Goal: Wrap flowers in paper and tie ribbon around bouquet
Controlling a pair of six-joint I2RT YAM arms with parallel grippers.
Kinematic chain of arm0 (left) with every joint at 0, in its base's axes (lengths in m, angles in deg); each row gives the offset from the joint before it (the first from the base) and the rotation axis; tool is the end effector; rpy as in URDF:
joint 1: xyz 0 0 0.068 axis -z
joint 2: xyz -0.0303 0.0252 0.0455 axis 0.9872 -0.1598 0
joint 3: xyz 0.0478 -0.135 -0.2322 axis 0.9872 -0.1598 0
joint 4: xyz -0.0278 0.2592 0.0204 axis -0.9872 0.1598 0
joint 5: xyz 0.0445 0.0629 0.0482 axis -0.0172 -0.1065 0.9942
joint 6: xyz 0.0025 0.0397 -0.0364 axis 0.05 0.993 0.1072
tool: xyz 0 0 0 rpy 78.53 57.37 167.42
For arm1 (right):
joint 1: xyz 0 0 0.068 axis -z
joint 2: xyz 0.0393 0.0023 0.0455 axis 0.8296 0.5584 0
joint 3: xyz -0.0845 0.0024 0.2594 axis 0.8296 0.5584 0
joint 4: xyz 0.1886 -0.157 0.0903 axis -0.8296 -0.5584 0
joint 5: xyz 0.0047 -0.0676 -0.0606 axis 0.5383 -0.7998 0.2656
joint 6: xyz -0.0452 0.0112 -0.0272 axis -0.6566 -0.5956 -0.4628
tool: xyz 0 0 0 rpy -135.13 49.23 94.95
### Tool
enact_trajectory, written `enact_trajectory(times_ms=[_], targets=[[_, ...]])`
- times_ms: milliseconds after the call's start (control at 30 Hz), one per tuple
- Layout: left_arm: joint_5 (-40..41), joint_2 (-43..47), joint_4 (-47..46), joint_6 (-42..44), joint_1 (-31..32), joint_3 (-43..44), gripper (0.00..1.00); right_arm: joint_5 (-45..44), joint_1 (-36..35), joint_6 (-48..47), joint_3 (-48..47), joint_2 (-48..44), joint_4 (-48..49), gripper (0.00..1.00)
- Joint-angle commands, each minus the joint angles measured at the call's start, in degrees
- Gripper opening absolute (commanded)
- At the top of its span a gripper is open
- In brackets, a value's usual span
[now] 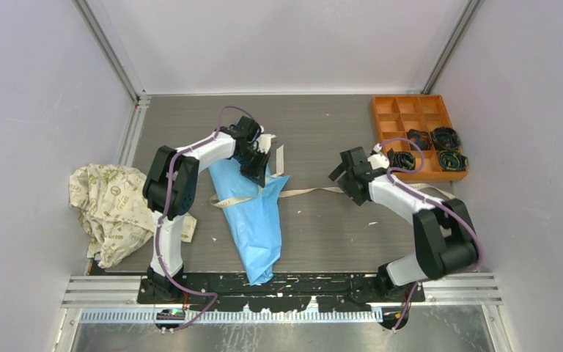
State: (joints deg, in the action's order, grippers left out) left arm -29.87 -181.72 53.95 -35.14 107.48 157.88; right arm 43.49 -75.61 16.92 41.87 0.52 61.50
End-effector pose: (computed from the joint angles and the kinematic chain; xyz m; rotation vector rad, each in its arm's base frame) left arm 0.3729 -0.2032 0.1577 0.6958 2.7704 -0.6931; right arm 0.2573 0.0799 0.1923 0.9335 2.2991 0.1805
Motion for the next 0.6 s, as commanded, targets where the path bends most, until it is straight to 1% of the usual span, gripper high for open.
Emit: enact_trajectory(times_ms=[0,133,267,467,567], targets=[[4.1,0.0,-3.7,2.1,0.6,-1.3,0.00,3.6,-0.4,8.4,-1.8,7.1,4.2,0.82],[3.6,0.3,-3.0,2.0,0.6,-0.5,0.00,4.0,-0.4,8.9,-2.8,11.5,4.6,0.75],[3.5,0.9,-2.6,2.0,0.6,0.1,0.00,1.0,0.1,8.6,-3.5,13.7,5.8,0.60],[4.2,1.9,-2.5,2.1,0.6,0.3,0.00,4.1,1.7,5.9,-5.7,16.1,8.2,0.43],[4.3,2.0,-2.4,2.1,0.6,0.3,0.00,2.8,1.9,2.7,-7.3,17.2,8.7,0.29]])
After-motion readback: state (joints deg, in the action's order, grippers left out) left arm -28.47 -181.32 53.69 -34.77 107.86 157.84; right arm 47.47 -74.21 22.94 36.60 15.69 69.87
